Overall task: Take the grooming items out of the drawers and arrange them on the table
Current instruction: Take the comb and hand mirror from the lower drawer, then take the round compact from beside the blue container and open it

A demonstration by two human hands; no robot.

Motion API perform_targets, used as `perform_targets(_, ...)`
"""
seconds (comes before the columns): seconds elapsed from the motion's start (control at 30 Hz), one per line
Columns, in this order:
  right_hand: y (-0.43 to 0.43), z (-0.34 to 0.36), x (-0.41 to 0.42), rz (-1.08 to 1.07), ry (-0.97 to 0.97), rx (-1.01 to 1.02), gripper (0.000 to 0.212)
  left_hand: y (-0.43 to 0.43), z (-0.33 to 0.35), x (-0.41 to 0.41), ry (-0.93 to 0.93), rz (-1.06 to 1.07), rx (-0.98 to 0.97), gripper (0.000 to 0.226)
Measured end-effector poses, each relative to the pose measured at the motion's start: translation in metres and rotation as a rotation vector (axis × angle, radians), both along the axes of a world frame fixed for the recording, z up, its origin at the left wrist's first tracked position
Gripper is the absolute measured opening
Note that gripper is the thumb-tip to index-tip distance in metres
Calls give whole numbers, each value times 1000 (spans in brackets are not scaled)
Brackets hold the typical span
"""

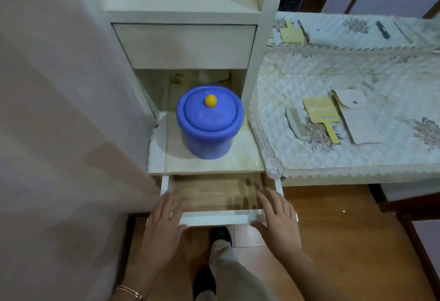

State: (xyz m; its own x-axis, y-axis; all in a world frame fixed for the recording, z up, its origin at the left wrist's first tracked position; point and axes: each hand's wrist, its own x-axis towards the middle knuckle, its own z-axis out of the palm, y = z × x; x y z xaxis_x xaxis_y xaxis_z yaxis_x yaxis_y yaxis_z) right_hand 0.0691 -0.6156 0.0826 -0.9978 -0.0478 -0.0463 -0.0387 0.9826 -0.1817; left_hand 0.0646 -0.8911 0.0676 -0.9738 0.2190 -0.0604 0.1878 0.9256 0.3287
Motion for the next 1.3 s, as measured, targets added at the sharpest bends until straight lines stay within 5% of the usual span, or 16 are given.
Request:
perform_targets(0.13, 3, 6, -52, 68, 48, 4, 99, 5, 10, -47, -6, 17, -29, 96)
perform_targets(0.27, 4, -5, -77, 97, 84, -2, 90, 3, 2, -74, 71, 60, 23, 63)
perform_targets(0.37, 4, -11, -83, 64, 165, 21, 57, 2, 0, -82, 98, 71, 12, 53)
perform_targets(0.53, -2, -10, -93, 8, 160, 17, 39, 7, 9, -98, 138, 155, -62, 43)
perform_targets(0.7, -12, 16, -108, -45, 19, -16, 62, 7, 18, -104, 93, 97, -77, 48)
perform_targets(0.83, -12, 48, -124, 6, -101, -94, 44, 4, 35, -117, -51, 0, -40, 71)
perform_targets(0.97, -13, 77, -126, -30, -79, -412, 32, 2, 66, -134, -256, 134, 384, 98)
perform_targets(1.1, -34, 121, -142, -121, 199, -675, 18, -2, 97, -144, -79, 247, 597, 58)
perform_targets(1.3, -82, 154, -184, 100, 210, -604, 51, -3, 119, -155, -18, 127, 666, 55)
